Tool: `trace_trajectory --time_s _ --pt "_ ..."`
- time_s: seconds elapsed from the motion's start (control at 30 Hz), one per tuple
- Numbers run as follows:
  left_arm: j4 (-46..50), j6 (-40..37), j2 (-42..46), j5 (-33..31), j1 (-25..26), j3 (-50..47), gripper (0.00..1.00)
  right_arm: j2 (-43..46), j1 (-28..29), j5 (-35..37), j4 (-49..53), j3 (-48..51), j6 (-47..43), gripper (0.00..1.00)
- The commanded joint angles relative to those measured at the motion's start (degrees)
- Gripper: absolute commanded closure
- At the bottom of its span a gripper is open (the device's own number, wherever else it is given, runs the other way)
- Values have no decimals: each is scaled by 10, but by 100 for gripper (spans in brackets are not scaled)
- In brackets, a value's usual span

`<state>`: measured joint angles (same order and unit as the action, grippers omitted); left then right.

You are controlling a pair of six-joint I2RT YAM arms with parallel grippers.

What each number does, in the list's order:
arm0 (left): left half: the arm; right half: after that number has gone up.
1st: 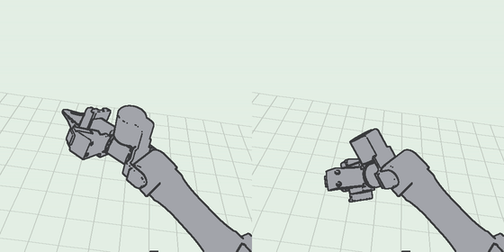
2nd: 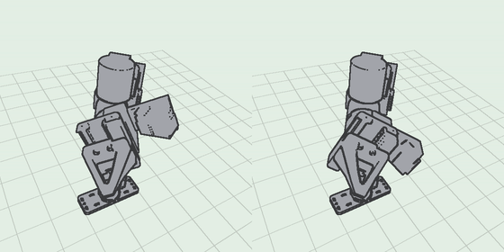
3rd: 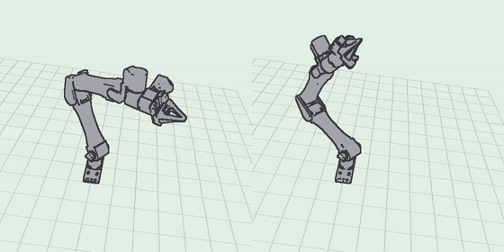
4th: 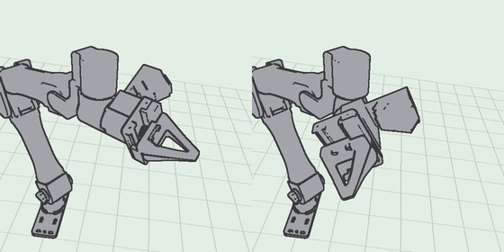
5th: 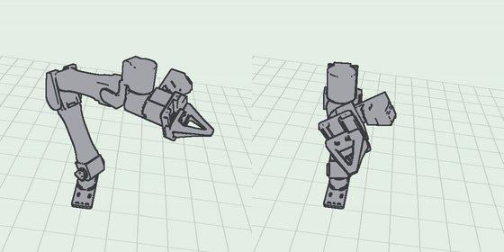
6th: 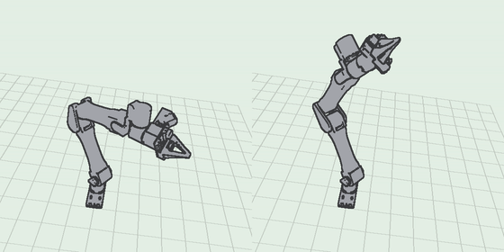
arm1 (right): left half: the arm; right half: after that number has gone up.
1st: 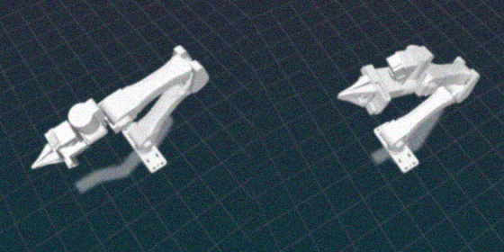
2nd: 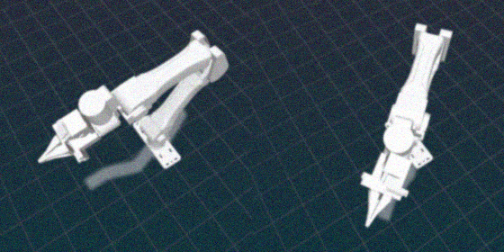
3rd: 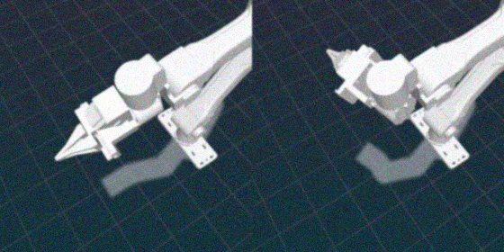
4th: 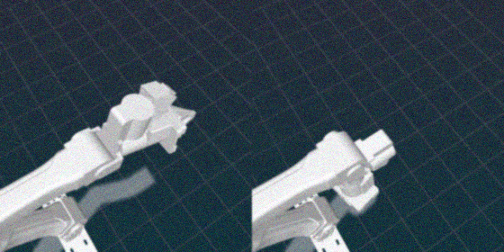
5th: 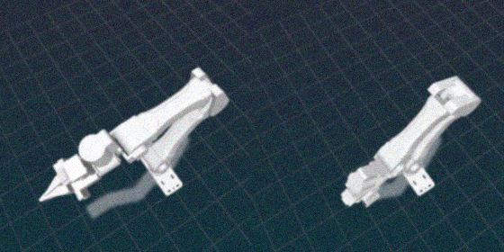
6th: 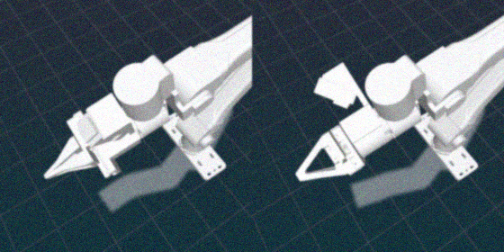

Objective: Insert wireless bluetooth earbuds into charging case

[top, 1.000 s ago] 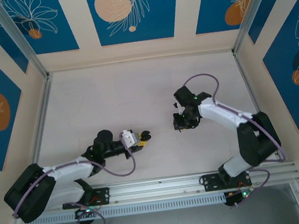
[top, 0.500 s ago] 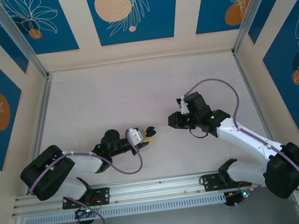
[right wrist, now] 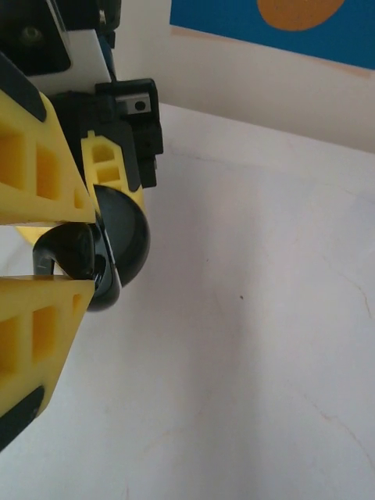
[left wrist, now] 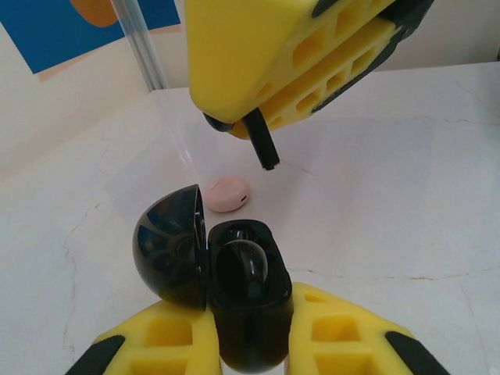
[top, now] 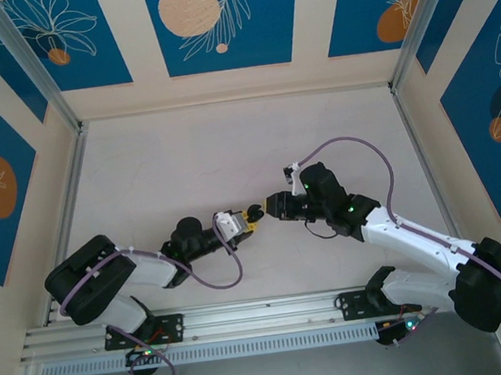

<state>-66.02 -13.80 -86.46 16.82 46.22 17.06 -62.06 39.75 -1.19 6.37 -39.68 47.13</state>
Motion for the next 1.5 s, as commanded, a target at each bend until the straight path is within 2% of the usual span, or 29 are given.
trace_trajectory --time_s 0.0,0.47,1.47 --pt "-40 14 -5 -7 8 12 95 -4 8 22 -33 6 13 81" --pt "-56 29 -2 -14 8 9 95 -41 26 32 -59 -8 8 81" --pt "-88 52 7 -26 8 10 94 -62 45 55 -74 4 9 80"
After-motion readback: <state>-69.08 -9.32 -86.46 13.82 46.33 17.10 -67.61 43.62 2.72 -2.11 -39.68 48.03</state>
